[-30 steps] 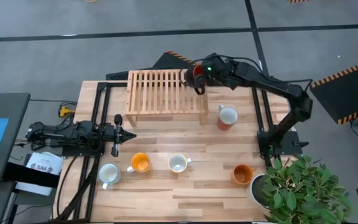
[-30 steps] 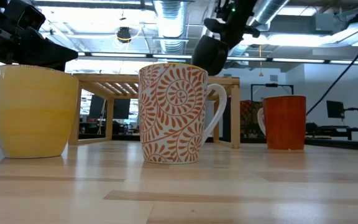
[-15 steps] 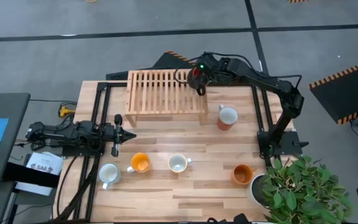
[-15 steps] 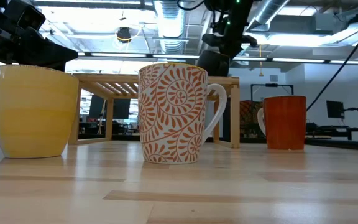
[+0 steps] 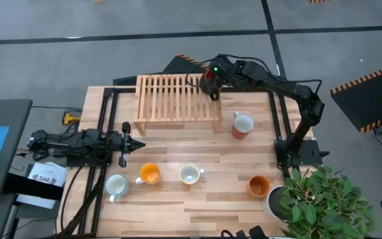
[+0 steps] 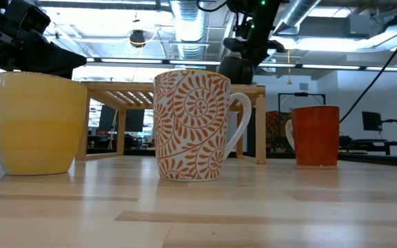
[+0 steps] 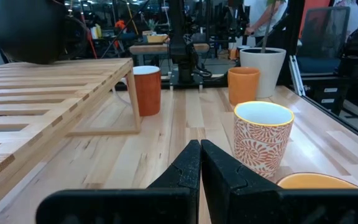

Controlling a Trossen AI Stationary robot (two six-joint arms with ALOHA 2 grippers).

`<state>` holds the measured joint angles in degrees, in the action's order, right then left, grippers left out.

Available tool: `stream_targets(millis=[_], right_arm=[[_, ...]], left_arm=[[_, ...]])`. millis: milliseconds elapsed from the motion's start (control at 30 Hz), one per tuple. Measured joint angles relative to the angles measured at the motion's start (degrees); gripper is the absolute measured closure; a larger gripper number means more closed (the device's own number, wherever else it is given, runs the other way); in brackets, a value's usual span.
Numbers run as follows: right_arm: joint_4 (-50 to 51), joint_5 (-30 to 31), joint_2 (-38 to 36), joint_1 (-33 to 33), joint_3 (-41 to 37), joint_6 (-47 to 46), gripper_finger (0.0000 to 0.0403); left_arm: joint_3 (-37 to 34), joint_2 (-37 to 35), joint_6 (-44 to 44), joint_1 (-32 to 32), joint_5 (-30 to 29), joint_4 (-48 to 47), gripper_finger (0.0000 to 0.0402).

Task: Place coffee mugs
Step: Put the black mug on the shelf

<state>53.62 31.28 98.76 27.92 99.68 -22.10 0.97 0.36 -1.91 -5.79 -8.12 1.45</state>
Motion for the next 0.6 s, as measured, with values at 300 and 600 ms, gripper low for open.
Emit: stream_targets(millis=[300, 600], right_arm=[[-2.4, 0.1, -0.2, 0.0, 0.0, 0.2, 0.0292], [-3.7, 0.2, -0.2, 0.0, 0.0, 3.4, 0.029]], left_arm=[[0.0, 0.0, 0.0, 0.0, 0.0, 0.0, 0.0401], [0.0, 0.0, 0.0, 0.0, 0.0, 0.0, 0.0401]])
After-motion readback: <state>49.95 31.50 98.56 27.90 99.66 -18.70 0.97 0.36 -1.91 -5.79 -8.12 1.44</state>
